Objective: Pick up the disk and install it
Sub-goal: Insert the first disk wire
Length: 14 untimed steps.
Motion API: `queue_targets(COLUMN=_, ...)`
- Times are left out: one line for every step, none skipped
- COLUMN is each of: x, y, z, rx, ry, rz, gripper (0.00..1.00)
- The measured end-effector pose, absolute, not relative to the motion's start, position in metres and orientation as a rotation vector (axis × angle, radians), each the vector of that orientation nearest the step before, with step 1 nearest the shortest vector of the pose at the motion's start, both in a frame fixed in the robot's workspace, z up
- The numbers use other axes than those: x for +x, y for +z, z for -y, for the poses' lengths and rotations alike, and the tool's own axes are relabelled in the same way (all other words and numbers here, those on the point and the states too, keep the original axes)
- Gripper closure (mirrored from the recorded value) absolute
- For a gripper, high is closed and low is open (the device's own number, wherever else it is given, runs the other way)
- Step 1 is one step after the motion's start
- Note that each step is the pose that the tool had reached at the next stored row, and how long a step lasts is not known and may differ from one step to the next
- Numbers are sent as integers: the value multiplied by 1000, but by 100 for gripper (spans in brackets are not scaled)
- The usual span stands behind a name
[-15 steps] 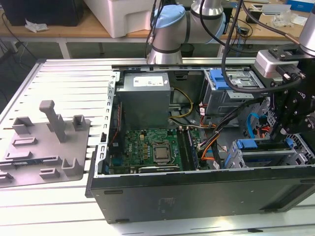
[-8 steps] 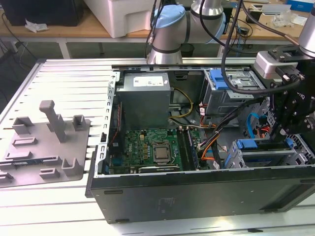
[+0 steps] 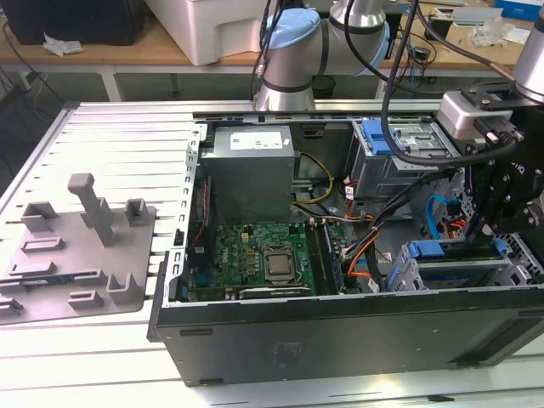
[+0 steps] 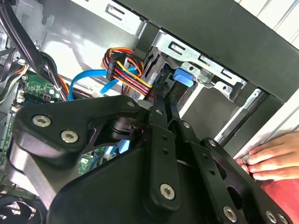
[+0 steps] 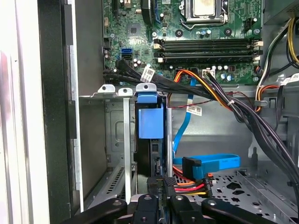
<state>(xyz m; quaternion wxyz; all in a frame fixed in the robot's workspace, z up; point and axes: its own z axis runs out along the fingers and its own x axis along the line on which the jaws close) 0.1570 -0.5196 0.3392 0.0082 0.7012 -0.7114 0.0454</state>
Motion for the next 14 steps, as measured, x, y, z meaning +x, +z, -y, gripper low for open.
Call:
queue_targets(x=157, y=339, z=520, rx=2192, ry=142, rz=2223, gripper=84)
queue_targets(x=157, y=339, z=520, rx=2192, ry=142, rz=2223, gripper=84)
queue_targets(x=157, y=339, z=520, rx=2191, ry=142, rz=2223, gripper=84)
queue_targets(x=157, y=338, z=520, rx=2192, ry=142, rz=2224, gripper=84)
queue_targets(x=157, y=338, z=520, rx=2192, ry=142, rz=2223, gripper=84)
queue_targets(x=157, y=338, z=520, rx=2191, ry=142, rz=2223, gripper=84)
queue_targets(x=157, y=338, z=520, rx=2191, ry=142, rz=2223, gripper=84)
queue_targets(x=157, y=338, z=520, rx=2191, ry=142, rz=2223, gripper=84)
queue_targets(x=157, y=337, z=520, rx=2192, ry=142, rz=2224, gripper=84)
queue_targets(x=157, y=338, z=520, rx=2192, ry=142, rz=2223, gripper=84)
queue_targets(x=157, y=337, z=520, rx=2192, ry=142, rz=2223, gripper=84)
queue_targets(x=157, y=337, z=520, rx=2192, ry=142, rz=2223, gripper=84)
queue_targets(x=157, y=337, z=520, rx=2192, ry=142, rz=2223, gripper=84)
queue_targets(x=157, y=337, z=520, rx=2192, ry=142, rz=2223, gripper=84)
